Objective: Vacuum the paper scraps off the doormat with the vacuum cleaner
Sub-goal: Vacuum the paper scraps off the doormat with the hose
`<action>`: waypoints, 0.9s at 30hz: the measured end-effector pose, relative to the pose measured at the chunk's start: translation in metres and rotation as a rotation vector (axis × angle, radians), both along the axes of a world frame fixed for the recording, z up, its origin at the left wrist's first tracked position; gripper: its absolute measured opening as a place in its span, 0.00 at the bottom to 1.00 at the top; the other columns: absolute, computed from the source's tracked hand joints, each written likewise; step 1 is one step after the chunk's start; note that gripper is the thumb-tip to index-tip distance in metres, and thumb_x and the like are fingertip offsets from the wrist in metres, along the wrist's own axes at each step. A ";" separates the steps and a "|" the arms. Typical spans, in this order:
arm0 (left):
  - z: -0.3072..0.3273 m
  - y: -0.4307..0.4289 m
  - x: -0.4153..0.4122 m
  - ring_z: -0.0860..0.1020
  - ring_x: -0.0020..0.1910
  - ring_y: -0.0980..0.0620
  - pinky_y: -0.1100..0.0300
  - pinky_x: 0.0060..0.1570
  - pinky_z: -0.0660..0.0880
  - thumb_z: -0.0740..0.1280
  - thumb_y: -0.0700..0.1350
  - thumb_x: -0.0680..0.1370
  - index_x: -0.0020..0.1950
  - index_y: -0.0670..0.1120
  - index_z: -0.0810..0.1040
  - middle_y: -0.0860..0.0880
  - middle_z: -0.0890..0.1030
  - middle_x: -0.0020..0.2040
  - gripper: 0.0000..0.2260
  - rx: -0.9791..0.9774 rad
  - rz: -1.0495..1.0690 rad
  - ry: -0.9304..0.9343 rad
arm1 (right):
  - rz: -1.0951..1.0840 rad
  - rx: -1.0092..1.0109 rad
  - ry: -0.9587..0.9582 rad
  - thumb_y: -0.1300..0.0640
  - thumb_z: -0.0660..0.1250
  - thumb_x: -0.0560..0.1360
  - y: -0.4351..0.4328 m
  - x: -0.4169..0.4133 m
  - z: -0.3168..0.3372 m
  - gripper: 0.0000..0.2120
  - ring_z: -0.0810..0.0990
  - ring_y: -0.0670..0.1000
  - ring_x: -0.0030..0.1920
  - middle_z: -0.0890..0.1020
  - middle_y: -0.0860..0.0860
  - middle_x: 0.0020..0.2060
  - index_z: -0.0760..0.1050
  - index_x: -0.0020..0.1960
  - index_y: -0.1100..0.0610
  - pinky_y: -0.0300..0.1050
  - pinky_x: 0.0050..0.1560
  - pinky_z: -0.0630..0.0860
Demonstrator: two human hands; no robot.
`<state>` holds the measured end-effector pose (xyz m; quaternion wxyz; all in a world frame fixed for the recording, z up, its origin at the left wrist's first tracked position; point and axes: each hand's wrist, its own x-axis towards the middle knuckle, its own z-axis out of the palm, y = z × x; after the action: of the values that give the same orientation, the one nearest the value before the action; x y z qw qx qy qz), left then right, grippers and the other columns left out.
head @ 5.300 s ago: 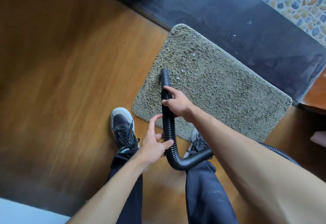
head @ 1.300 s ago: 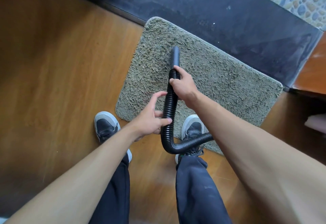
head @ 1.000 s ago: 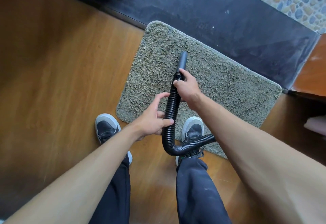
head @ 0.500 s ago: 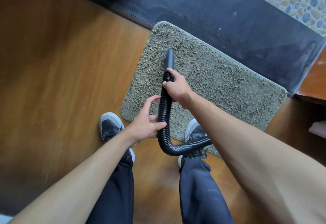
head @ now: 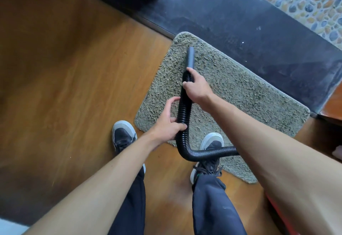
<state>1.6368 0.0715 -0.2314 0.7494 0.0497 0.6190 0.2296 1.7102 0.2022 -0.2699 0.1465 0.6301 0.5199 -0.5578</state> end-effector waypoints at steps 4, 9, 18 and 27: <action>-0.005 -0.014 -0.011 0.81 0.45 0.46 0.50 0.41 0.80 0.65 0.29 0.77 0.69 0.66 0.62 0.41 0.81 0.46 0.35 -0.022 0.124 0.036 | 0.173 0.025 0.036 0.63 0.59 0.77 -0.001 -0.029 -0.002 0.30 0.78 0.56 0.61 0.75 0.56 0.68 0.60 0.78 0.50 0.53 0.65 0.74; -0.008 -0.006 -0.010 0.82 0.46 0.47 0.53 0.39 0.80 0.66 0.30 0.78 0.71 0.66 0.61 0.39 0.83 0.50 0.36 -0.027 0.103 0.019 | 0.181 0.043 -0.013 0.62 0.58 0.76 0.003 -0.026 -0.005 0.30 0.78 0.57 0.59 0.76 0.58 0.66 0.60 0.77 0.51 0.55 0.61 0.77; -0.004 0.017 0.035 0.82 0.42 0.53 0.61 0.38 0.80 0.69 0.33 0.77 0.75 0.62 0.58 0.45 0.81 0.48 0.36 0.101 -0.194 -0.008 | -0.157 -0.010 -0.054 0.61 0.58 0.72 0.009 0.059 -0.003 0.23 0.81 0.59 0.52 0.80 0.55 0.53 0.69 0.64 0.44 0.65 0.48 0.82; -0.002 0.029 0.080 0.86 0.48 0.47 0.53 0.47 0.83 0.72 0.38 0.76 0.74 0.66 0.64 0.44 0.85 0.52 0.35 0.130 -0.359 0.006 | -0.580 -0.102 0.014 0.64 0.58 0.79 0.002 0.143 -0.003 0.26 0.82 0.56 0.51 0.78 0.52 0.54 0.63 0.74 0.48 0.55 0.41 0.83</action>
<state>1.7165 0.1008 -0.2335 0.7717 0.2085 0.5862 0.1317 1.8537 0.2038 -0.2730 0.0089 0.7405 0.2903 -0.6060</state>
